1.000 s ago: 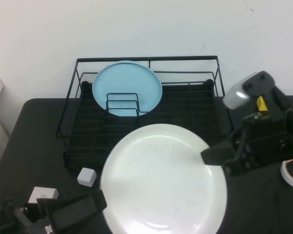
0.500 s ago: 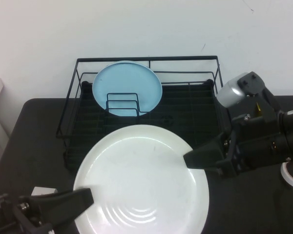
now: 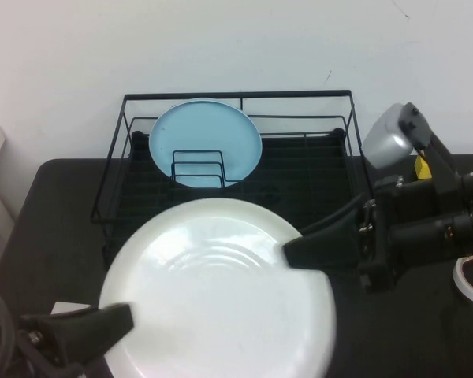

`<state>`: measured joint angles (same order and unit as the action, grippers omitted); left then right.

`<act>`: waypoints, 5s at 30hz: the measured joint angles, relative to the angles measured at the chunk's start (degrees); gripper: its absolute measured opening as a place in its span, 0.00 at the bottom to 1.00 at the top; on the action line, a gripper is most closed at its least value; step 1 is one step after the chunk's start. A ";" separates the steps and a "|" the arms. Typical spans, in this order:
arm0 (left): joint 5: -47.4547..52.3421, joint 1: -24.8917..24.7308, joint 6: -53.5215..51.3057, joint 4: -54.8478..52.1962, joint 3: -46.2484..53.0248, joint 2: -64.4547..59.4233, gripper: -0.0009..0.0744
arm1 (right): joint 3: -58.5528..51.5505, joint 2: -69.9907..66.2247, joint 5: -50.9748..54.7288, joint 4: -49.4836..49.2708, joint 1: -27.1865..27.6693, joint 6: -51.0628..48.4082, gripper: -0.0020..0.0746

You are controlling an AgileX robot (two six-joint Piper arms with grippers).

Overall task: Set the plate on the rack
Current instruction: Hand over the plate, then place the plate on the rack

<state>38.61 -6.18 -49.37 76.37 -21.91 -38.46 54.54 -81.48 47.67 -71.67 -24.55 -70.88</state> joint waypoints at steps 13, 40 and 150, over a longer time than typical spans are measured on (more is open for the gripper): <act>3.44 0.00 -9.42 1.28 0.00 0.00 0.05 | 7.09 0.00 9.85 -9.65 -0.91 -1.25 0.67; -23.34 0.00 -87.78 21.29 -28.44 -22.03 0.04 | 30.79 14.03 22.84 55.88 -0.91 32.50 0.03; -38.61 -12.09 -79.17 22.43 -62.72 -79.72 0.61 | -6.92 42.54 19.05 61.83 -0.91 44.24 0.02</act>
<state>0.00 -18.27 -128.54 98.80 -84.63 -118.18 47.62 -38.94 66.72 -9.84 -25.46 -26.63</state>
